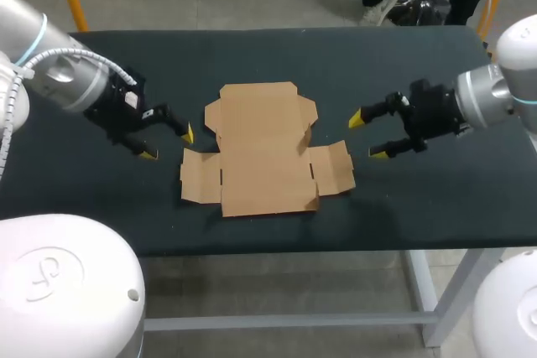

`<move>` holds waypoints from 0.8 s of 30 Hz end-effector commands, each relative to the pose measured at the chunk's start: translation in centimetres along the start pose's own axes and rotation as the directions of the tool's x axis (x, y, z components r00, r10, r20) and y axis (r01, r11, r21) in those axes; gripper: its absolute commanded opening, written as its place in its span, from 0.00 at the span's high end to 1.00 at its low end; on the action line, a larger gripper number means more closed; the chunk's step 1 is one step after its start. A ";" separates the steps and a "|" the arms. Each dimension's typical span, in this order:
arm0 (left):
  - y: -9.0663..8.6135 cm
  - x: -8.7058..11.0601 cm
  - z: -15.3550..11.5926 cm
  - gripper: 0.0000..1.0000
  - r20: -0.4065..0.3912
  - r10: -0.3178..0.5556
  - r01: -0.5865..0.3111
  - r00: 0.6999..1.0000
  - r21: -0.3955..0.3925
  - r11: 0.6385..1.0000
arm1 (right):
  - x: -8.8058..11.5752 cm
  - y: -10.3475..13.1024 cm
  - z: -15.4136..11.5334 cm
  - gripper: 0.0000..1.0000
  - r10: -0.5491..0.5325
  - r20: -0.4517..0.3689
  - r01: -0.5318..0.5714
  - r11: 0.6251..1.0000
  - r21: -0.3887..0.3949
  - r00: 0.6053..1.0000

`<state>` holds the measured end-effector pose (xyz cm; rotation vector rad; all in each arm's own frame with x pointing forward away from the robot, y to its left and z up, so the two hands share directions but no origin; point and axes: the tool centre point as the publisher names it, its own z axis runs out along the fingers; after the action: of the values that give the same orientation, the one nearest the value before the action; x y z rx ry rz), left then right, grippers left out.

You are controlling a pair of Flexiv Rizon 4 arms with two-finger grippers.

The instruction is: Assemble the packaging by folding the flat box into shape, placing the metal phone stand inside, and closing the box properly

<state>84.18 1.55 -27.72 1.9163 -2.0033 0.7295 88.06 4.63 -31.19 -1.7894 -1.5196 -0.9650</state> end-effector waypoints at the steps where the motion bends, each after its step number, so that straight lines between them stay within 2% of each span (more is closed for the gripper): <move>1: -1.5 -0.3 0.1 0.00 -0.035 0.059 -0.061 0.998 -0.034 0.998 | 0.4 0.9 -0.2 0.00 -0.029 -0.017 0.029 1.000 0.001 0.999; 11: -5.3 -0.3 -0.3 0.00 -0.097 0.145 -0.152 0.985 -0.069 0.986 | 0.0 6.2 1.2 0.00 -0.077 0.012 0.077 0.997 -0.003 0.997; 24: -10.3 -0.8 0.4 0.00 -0.133 0.161 -0.173 0.978 -0.091 0.981 | -0.8 11.9 4.6 0.00 -0.084 0.015 0.084 0.996 0.006 0.996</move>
<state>93.20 2.02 -26.36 1.6721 -2.1000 0.8493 98.53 5.55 -33.07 -1.7885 -1.6160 -1.0238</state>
